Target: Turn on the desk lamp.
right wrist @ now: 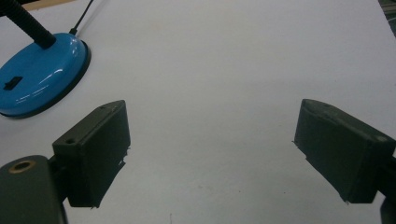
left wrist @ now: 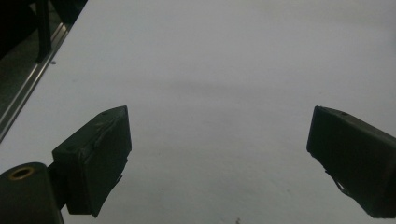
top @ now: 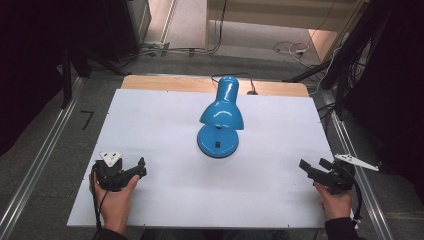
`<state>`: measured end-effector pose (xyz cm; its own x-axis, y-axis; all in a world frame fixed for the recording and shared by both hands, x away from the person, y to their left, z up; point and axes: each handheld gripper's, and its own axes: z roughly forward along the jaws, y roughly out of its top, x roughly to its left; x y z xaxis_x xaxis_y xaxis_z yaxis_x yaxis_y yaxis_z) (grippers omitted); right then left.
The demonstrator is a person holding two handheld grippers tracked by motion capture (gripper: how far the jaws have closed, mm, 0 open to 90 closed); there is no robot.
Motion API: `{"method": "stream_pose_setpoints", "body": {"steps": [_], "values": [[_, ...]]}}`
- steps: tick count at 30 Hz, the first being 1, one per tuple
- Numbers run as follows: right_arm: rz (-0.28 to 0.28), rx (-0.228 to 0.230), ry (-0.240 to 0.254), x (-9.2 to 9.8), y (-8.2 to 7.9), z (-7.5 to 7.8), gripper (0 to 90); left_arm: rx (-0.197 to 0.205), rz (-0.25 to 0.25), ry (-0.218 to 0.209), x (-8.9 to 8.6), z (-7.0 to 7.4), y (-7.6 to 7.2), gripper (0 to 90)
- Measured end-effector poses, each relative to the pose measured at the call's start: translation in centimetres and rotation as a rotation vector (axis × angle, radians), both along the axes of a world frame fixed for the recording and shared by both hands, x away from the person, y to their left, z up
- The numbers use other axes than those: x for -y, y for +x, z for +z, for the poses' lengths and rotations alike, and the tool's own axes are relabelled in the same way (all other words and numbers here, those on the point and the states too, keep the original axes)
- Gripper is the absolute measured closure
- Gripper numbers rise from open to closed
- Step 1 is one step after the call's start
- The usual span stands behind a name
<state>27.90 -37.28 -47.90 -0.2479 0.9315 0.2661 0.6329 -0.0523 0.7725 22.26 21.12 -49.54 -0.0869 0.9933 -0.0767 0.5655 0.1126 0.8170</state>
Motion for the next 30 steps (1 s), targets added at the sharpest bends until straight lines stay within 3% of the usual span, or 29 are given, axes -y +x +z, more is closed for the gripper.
{"method": "stream_pose_setpoints", "body": {"steps": [2,6,18,30], "values": [[0.003,0.002,-0.002,-0.2,0.0,0.0,9.0,0.012,-0.003,-0.001,0.1,0.1,-0.1,7.2],[0.016,0.008,-0.014,-0.8,0.0,0.1,9.0,0.002,-0.038,-0.065,0.2,0.0,0.0,7.2],[0.067,0.017,-0.014,-2.8,0.3,0.3,9.1,-0.003,-0.081,-0.048,1.0,-0.2,0.1,7.2],[0.120,0.012,-0.018,-5.6,1.2,0.3,9.5,0.009,-0.081,-0.052,0.8,-0.2,0.2,7.1]]}}
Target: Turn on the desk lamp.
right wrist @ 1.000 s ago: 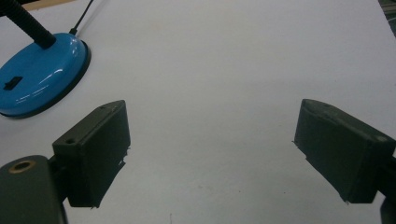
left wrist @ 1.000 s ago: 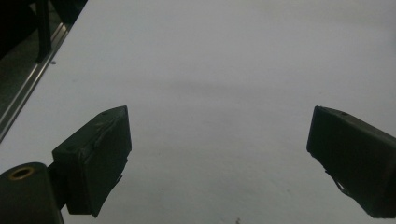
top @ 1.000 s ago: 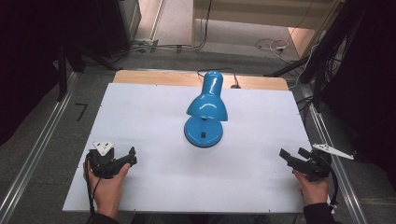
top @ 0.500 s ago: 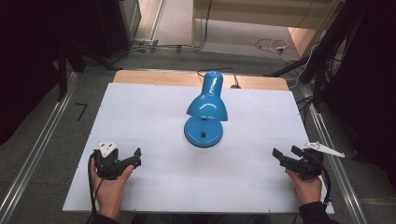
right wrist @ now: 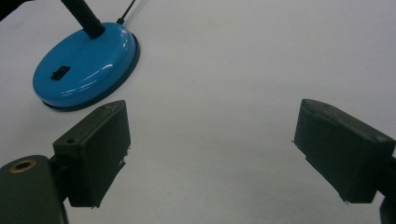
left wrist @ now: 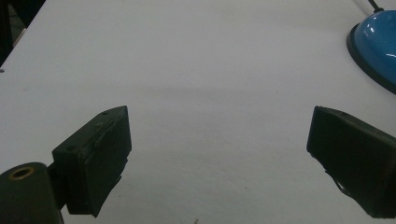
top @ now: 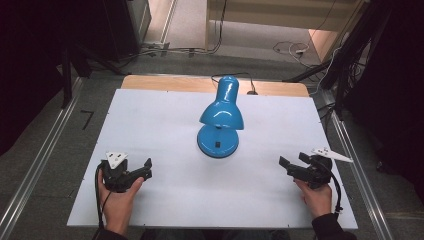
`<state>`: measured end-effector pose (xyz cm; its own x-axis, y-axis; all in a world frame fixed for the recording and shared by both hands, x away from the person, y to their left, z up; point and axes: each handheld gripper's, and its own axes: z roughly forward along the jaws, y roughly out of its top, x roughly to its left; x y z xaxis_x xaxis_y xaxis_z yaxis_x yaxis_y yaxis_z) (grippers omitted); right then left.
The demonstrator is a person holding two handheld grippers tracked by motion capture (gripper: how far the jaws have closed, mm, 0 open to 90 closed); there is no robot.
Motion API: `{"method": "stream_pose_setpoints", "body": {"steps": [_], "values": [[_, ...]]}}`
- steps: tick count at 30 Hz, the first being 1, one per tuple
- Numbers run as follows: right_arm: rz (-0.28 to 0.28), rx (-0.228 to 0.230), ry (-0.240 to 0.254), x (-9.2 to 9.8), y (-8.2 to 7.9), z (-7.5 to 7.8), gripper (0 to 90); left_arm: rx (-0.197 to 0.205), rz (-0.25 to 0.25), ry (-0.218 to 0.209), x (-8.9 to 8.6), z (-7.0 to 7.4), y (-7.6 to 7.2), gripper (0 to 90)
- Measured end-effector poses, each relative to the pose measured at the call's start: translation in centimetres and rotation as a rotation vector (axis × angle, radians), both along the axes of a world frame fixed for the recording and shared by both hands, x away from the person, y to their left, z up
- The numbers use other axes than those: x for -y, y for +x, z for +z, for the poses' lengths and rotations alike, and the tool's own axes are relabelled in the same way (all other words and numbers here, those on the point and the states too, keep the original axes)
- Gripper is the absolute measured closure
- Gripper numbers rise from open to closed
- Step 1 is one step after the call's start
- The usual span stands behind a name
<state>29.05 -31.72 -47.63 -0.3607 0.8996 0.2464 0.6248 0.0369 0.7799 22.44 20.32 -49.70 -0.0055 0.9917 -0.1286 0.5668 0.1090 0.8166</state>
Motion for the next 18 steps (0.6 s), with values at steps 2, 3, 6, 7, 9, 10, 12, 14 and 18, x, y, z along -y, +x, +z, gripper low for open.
{"method": "stream_pose_setpoints", "body": {"steps": [2,3,6,7,9,10,12,14,18], "values": [[0.008,0.003,-0.005,-0.4,0.2,0.0,9.8,-0.001,0.001,0.002,0.0,0.0,0.0,7.2],[0.012,0.002,-0.005,-0.6,0.2,0.0,9.8,-0.005,0.000,0.007,0.0,0.0,0.0,7.2],[0.021,0.005,-0.002,-1.2,0.4,0.1,9.9,-0.007,-0.002,0.022,0.1,-0.1,0.0,7.2],[0.027,0.007,-0.005,-1.4,0.5,0.1,9.9,-0.006,-0.002,0.024,0.2,-0.1,0.0,7.2],[0.035,0.009,-0.008,-1.8,0.6,0.1,9.9,-0.008,-0.007,0.024,0.2,0.0,0.0,7.2],[0.039,0.007,-0.009,-2.0,0.6,0.1,9.9,-0.008,-0.008,0.023,0.2,-0.1,0.0,7.2],[0.046,0.011,-0.016,-2.3,0.7,0.1,10.0,-0.010,-0.007,0.021,0.2,-0.1,0.0,7.2],[0.050,0.011,-0.019,-2.7,0.8,0.1,10.2,-0.007,-0.007,0.018,0.1,-0.1,0.0,7.2],[0.060,0.014,-0.017,-3.3,1.0,0.1,10.4,-0.009,-0.007,0.012,0.1,-0.1,0.0,7.2]]}}
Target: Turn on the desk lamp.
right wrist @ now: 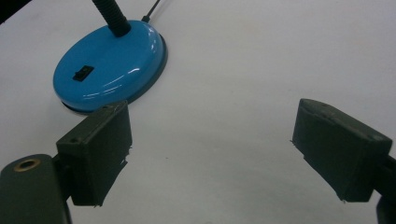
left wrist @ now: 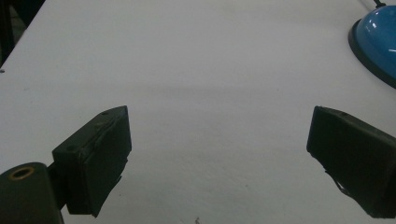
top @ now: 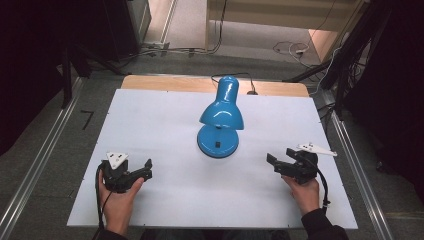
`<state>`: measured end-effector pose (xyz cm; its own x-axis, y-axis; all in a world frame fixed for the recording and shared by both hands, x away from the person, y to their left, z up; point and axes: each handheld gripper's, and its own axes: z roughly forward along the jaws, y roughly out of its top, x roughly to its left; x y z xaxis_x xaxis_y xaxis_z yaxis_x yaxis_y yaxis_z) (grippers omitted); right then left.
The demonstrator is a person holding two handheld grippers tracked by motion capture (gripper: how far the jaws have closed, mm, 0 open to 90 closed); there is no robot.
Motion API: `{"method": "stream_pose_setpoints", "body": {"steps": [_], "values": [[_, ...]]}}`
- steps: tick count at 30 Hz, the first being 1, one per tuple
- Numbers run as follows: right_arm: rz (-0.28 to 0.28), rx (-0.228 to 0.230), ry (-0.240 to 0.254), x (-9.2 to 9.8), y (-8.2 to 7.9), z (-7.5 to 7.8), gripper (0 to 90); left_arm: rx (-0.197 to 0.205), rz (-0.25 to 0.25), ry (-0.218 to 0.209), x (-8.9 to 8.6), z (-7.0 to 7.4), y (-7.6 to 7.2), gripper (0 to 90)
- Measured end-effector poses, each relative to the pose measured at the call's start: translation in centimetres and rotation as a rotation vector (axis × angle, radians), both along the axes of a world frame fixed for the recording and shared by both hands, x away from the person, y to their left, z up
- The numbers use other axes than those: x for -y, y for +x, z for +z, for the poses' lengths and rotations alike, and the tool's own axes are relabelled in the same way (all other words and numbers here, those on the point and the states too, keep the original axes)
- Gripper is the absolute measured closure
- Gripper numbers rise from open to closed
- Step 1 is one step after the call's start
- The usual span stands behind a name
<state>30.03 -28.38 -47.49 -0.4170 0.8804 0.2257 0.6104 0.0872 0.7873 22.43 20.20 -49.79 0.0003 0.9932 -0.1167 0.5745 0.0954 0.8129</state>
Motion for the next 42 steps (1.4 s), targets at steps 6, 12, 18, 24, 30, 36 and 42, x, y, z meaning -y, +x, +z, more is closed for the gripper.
{"method": "stream_pose_setpoints", "body": {"steps": [6,12,18,24,30,36,42], "values": [[0.019,0.004,-0.009,-0.9,0.3,0.0,10.6,-0.001,-0.004,-0.002,0.0,0.0,0.0,7.2],[0.032,0.007,-0.016,-1.5,0.5,0.1,10.8,-0.001,0.001,-0.011,-0.2,-0.1,0.0,7.2],[0.040,0.007,-0.020,-2.2,0.7,0.1,11.1,-0.001,-0.002,-0.016,-0.2,-0.1,0.0,7.2],[0.059,0.006,-0.029,-3.2,0.9,0.1,11.0,0.002,-0.003,-0.020,-0.3,0.0,-0.1,7.2],[0.075,0.007,-0.034,-4.1,1.1,0.2,11.1,0.002,-0.007,-0.029,-0.4,0.0,-0.1,7.2],[0.086,0.007,-0.041,-4.9,1.4,0.1,11.0,0.005,-0.007,-0.031,-0.4,0.0,-0.1,7.2],[0.094,0.006,-0.046,-5.7,1.5,0.0,11.3,0.005,-0.006,-0.032,-0.4,0.0,-0.1,7.2]]}}
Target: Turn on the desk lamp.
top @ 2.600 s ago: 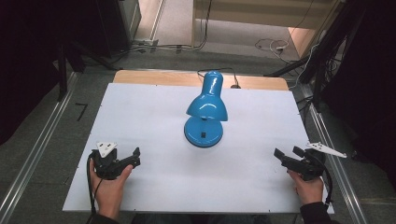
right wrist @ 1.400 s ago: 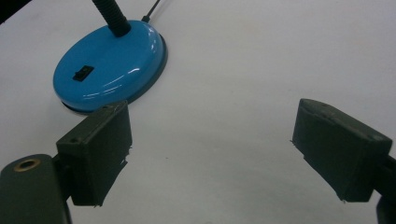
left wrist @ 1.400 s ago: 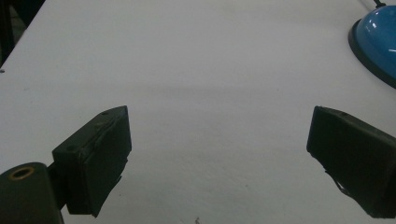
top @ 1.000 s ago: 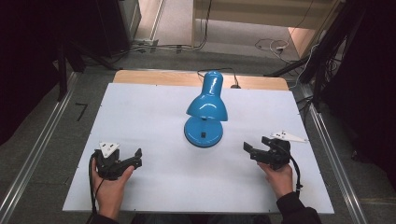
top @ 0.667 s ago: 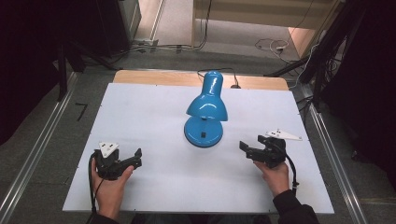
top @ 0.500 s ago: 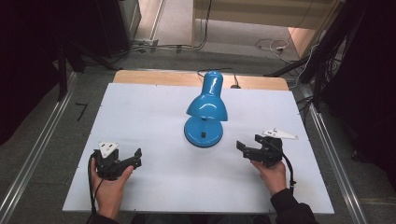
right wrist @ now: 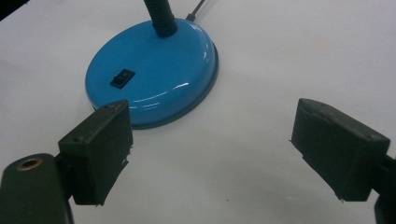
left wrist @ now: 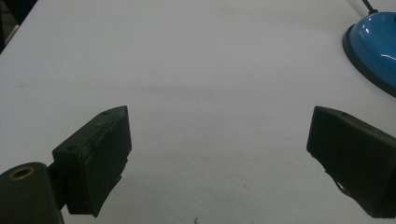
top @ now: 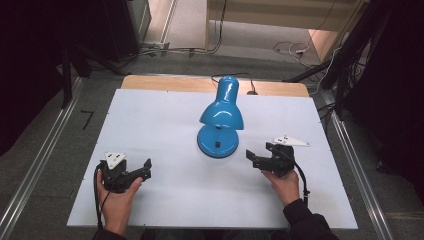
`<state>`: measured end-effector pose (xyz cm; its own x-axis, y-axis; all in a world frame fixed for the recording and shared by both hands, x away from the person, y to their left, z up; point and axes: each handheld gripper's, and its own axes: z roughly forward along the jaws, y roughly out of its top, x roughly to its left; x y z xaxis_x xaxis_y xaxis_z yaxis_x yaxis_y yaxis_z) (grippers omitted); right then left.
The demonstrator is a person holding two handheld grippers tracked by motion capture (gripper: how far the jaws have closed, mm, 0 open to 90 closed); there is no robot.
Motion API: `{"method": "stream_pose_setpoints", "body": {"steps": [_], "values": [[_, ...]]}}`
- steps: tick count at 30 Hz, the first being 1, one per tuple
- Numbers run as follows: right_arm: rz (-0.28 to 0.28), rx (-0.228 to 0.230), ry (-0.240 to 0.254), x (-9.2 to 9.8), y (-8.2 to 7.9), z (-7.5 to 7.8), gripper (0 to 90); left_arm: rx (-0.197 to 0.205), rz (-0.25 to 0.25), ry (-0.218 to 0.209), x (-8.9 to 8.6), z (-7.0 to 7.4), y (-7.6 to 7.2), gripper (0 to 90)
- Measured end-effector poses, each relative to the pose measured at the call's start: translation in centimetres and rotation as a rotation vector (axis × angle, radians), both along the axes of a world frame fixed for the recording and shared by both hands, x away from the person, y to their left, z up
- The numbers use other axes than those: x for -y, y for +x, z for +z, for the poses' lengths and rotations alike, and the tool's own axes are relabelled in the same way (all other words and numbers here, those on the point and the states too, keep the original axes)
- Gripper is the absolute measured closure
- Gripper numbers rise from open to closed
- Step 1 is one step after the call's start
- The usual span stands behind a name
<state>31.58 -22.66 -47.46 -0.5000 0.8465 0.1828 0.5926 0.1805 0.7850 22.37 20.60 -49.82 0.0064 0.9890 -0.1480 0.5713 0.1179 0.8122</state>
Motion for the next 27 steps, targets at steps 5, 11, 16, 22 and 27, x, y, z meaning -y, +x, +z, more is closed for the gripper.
{"method": "stream_pose_setpoints", "body": {"steps": [5,11,16,22,27], "values": [[0.012,0.000,-0.004,-0.8,0.1,-0.1,11.4,0.001,0.002,-0.004,0.0,0.0,0.0,7.2],[0.024,0.004,-0.005,-1.8,0.4,-0.1,11.4,-0.001,0.005,-0.007,-0.1,0.0,0.0,7.2],[0.032,0.011,-0.006,-2.4,0.5,-0.1,11.7,0.000,0.006,-0.010,-0.2,0.0,0.0,7.2],[0.039,0.016,-0.011,-3.1,0.6,0.0,11.8,0.000,0.005,-0.010,-0.2,0.0,0.0,7.2],[0.045,0.018,-0.009,-3.6,0.8,0.1,12.1,-0.004,0.006,-0.009,-0.2,0.0,0.0,7.2]]}}
